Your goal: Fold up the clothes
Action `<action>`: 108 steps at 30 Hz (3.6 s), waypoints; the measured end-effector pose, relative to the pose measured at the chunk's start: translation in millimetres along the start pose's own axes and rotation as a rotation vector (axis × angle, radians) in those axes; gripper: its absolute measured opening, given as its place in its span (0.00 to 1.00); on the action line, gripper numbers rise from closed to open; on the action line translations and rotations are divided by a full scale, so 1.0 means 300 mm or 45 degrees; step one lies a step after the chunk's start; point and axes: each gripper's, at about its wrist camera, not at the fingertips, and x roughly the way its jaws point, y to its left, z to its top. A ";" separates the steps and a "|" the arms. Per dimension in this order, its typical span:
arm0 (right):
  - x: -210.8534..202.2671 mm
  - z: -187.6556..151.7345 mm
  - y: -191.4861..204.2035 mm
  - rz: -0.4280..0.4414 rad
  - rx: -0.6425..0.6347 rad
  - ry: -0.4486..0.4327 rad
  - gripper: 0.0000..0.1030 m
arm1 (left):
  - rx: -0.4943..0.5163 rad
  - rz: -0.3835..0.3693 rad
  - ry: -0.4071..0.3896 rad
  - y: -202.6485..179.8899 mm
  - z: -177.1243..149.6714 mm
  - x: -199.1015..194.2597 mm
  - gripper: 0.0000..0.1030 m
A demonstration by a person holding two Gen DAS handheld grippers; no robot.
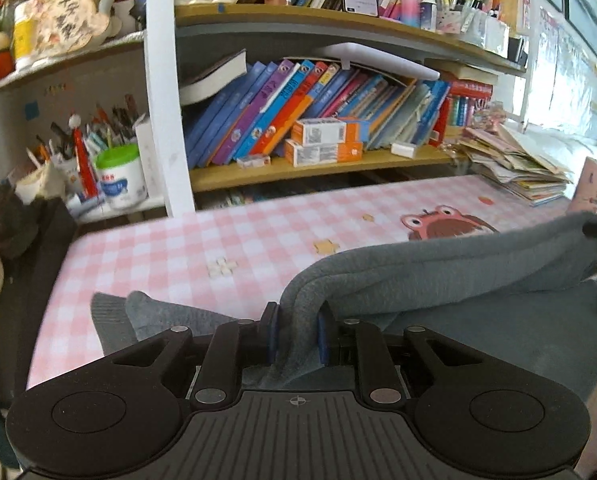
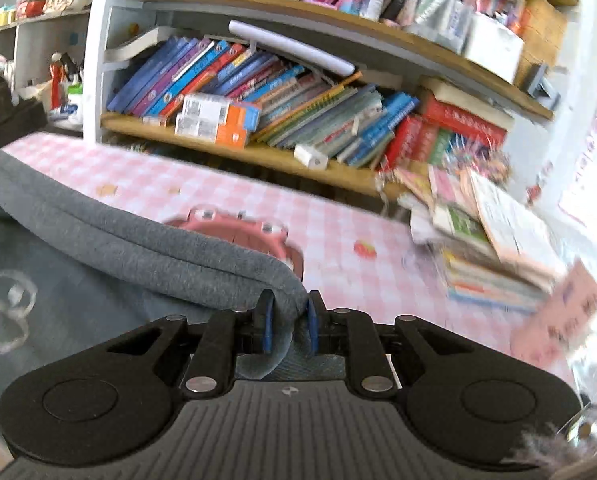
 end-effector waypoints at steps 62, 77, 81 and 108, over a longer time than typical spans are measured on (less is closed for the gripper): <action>-0.055 -0.345 -0.153 -0.084 1.567 0.371 0.16 | -1.359 -0.112 0.012 0.276 -0.410 -0.122 0.61; -0.047 -0.256 -0.181 -0.051 1.513 0.262 0.15 | -1.645 -0.294 -0.106 0.330 -0.356 -0.070 0.04; -0.123 -0.222 -0.213 0.020 1.501 0.134 0.14 | -1.539 -0.353 -0.263 0.343 -0.322 -0.218 0.04; -0.084 -0.334 -0.183 -0.203 1.325 0.348 0.23 | -1.470 -0.093 0.071 0.302 -0.529 -0.198 0.22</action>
